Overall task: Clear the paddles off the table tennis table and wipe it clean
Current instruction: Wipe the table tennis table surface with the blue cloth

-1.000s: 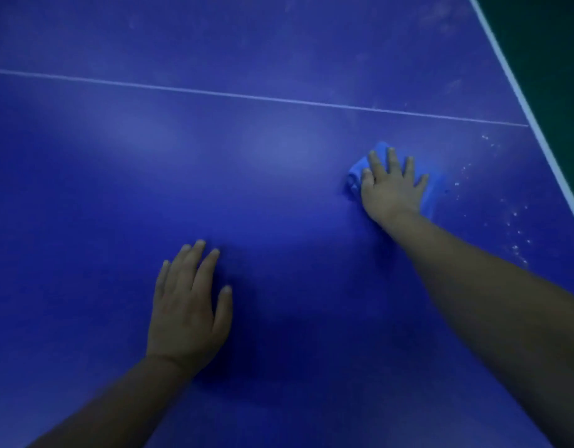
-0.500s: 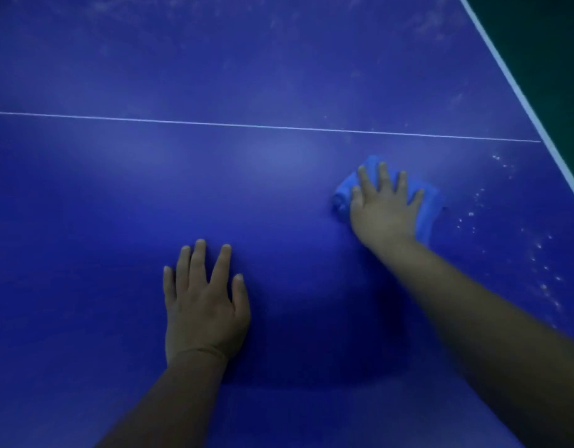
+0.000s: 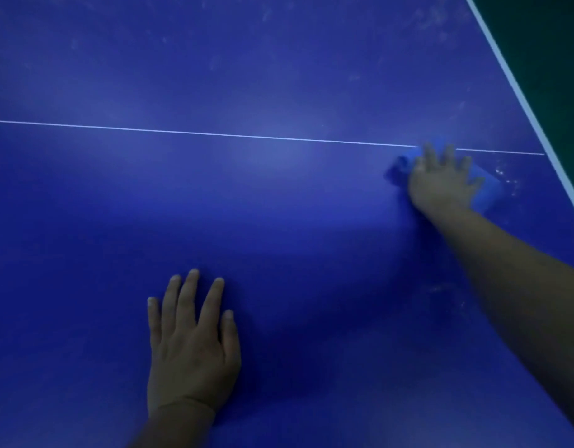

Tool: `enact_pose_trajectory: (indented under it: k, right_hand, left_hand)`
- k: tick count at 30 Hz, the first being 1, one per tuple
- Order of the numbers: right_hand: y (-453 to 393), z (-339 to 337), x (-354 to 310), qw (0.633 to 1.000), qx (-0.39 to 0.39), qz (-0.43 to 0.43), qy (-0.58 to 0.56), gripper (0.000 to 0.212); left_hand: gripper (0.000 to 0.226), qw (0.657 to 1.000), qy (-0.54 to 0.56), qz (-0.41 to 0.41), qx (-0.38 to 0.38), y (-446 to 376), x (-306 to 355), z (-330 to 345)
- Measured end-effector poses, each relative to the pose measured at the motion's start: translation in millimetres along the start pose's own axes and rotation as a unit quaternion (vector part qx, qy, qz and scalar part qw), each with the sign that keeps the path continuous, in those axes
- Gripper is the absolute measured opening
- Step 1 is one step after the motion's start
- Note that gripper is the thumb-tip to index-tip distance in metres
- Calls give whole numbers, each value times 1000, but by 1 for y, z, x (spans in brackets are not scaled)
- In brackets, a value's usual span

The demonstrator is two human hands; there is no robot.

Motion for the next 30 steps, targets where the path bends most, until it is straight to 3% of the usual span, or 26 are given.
enact_pose_trajectory:
  k: [2,4,6,8,10,11,13,15,17,18,20,23,25,28,30]
  right_hand:
    - [2,-2,18,996,-19,83,-24,56]
    - [26,3,-17,999,9,39,-15,55]
    - [68,13,-80,993,39,-114,18,54]
    - [117,24,-135,947,28,-315,54,54]
    - [118,25,-136,906,-6,-415,80,54]
    - [95,20,-115,915,15,-391,93,56]
    - [31,8,-51,962,69,-247,92,65]
    - [-16,-4,16,998,34,-49,34,61]
    - [-16,-7,35,999,3,36,-8,56]
    - [-2,-4,23,1000,10,10,5,55]
    - [45,8,-23,990,29,-134,34,54]
    - [114,29,-69,918,12,-384,95,64]
    - [78,16,-54,923,12,-370,107,71]
    - [-17,-3,9,978,11,-187,87,58]
    - [-26,-4,41,988,-8,-148,42,54]
  left_hand:
    - [53,1000,9,-3,3,0,0,-2]
    - [51,1000,18,-3,10,0,0,-4]
    - [52,1000,14,-1,9,-1,0,-5]
    - [54,1000,6,3,5,-2,-1,-3]
    - [55,1000,-1,7,1,-1,-1,-3]
    - [56,1000,1,7,-1,-2,-1,-3]
    - [55,1000,7,3,-4,-2,-1,-2]
    - [54,1000,8,-4,-10,-2,-2,-2]
    - [55,1000,11,-9,-19,-1,-2,-2]
    - [55,1000,12,-11,-23,-1,-2,-2]
    - [56,1000,10,-12,-25,0,-2,-2]
    - [57,1000,14,-11,-20,-1,-1,-2]
    - [57,1000,15,-12,-20,-1,0,-1]
    - [57,1000,18,-12,-15,0,0,-1]
    - [57,999,21,-15,-21,1,-1,0]
Point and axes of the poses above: each hand's wrist, its own y-axis away from the middle knuckle, its own z-axis out of the palm, x = y × z, the point moved 4 cm from there along -y, towards the middle knuckle, and after that the axes turned 7 degrees about y, right-handed, at the moved point
